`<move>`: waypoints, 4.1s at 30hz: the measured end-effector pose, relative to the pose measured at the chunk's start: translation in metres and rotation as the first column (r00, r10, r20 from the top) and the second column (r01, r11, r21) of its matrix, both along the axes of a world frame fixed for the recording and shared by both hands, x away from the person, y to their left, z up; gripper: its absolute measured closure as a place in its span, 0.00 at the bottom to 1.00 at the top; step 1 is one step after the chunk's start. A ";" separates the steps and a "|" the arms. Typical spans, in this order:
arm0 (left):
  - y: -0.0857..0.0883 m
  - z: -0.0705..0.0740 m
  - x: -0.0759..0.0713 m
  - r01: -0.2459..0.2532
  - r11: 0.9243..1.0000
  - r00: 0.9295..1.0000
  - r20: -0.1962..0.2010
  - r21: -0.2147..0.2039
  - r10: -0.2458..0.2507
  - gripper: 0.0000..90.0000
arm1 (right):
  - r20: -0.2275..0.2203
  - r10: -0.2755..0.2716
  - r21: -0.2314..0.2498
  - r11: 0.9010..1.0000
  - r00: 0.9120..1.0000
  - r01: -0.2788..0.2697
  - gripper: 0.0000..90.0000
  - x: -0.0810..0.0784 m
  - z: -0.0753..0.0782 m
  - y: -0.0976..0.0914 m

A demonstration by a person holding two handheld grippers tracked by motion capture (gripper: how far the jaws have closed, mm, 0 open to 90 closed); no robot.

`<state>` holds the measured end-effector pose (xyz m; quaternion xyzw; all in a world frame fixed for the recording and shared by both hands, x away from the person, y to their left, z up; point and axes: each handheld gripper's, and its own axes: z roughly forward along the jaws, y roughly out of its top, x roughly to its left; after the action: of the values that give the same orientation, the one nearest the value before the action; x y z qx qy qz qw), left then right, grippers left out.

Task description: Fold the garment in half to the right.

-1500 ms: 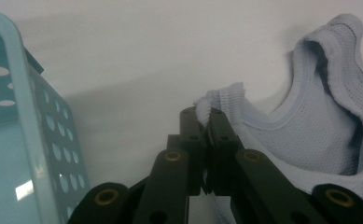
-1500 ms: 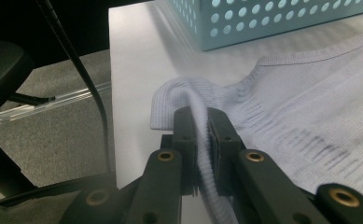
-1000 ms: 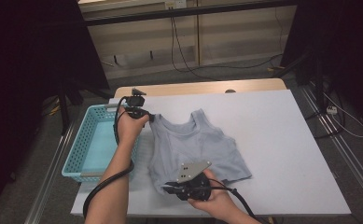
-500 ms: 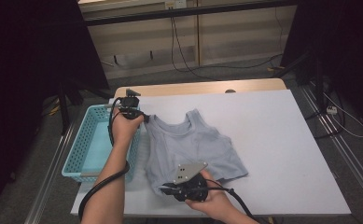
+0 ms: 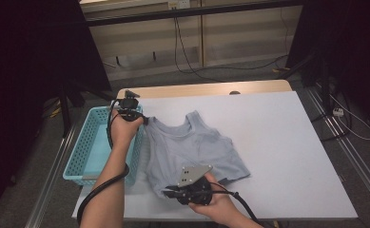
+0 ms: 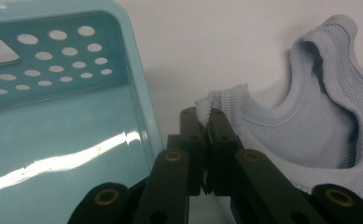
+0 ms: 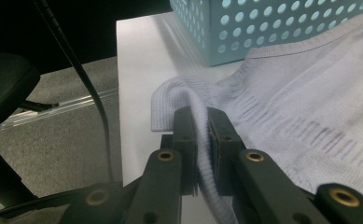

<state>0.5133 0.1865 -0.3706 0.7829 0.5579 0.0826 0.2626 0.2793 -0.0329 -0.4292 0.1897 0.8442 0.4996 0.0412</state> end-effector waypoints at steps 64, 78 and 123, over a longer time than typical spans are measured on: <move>-0.026 0.020 0.010 0.039 0.998 0.999 0.009 0.056 -0.040 0.97 | -0.011 -0.080 0.085 0.993 0.997 0.081 0.93 -0.003 0.014 -0.023; -0.018 0.026 0.006 0.026 0.998 1.000 0.015 0.056 -0.027 0.97 | -0.022 -0.061 0.082 0.995 0.998 0.062 0.93 -0.003 0.018 -0.004; -0.049 0.031 0.019 0.074 0.993 0.997 0.007 0.092 -0.075 0.97 | -0.026 -0.157 0.161 0.974 0.987 0.159 0.93 -0.005 0.032 -0.040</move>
<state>0.5319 0.1376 -0.3398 0.8139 0.5226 0.1025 0.2321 0.2739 -0.0726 -0.3970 0.2622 0.7830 0.5608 0.0598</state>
